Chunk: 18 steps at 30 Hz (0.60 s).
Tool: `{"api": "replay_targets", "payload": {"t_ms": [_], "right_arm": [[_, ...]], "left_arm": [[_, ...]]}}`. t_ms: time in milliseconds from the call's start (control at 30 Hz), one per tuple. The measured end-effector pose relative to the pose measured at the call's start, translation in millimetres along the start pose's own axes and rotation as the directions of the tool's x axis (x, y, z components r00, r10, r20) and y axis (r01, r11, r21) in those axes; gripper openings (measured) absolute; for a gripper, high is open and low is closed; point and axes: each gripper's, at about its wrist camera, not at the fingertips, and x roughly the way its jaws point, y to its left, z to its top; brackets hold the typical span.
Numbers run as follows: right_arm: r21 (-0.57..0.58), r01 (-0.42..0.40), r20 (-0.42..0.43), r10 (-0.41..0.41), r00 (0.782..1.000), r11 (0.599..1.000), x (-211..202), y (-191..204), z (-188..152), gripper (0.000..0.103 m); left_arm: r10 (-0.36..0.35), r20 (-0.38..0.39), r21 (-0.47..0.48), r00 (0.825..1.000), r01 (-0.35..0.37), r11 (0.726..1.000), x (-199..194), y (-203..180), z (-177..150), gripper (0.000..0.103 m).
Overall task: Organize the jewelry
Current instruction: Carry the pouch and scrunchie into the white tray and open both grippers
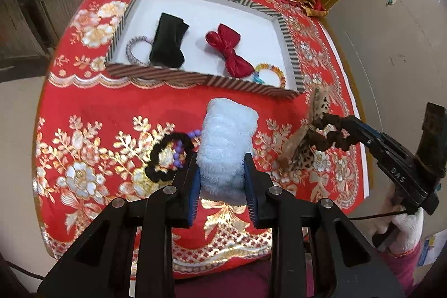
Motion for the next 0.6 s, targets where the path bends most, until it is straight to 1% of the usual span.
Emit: {"api": "replay_targets", "payload": {"t_ms": [233,600], "right_arm": [[-0.025,0.002,0.019,-0.002,1.000,1.000,0,4,20,0.016],[-0.062,0.019,0.027,-0.018,0.999,0.998,18,5,60,0.016]], "left_arm": [[0.051,0.032,0.004,0.998,-0.051,0.999,1,3,18,0.027],[0.147,0.086,0.037,0.985,-0.151,0.988,7,3,58,0.027]]}}
